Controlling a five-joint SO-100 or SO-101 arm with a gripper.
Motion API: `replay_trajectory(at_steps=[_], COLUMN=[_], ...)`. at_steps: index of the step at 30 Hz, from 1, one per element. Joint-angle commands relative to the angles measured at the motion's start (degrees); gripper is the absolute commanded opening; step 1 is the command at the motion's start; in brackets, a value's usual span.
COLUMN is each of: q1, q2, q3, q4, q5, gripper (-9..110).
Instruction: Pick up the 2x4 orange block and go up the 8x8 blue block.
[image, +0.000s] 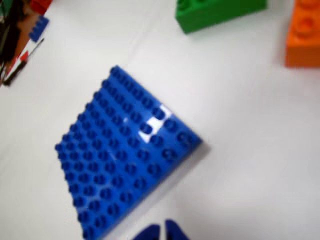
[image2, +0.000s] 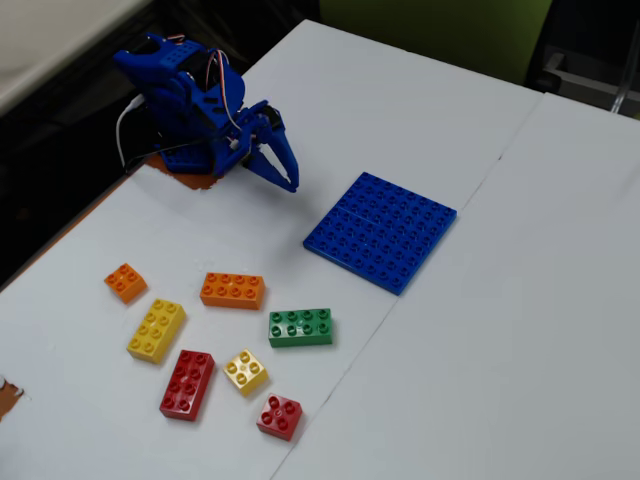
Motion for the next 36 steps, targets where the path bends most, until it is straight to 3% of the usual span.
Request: replay_trajectory(at_steps=[1,7,15,23,30,36], q1=[-1.32,-0.35,1.41,5.80,15.21,22.94], q2=[2.37,2.37,0.09,-40.25,-57.30,-70.40], q3=[1.05,-2.37,-9.67,-42.54,-50.89,-65.30], q4=[-1.05,5.10,4.57,12.74,13.27,21.27], q5=[-16.26,-33.13,-33.57,-46.05,-67.94,-82.62], gripper=[1,4,15,16,18,19])
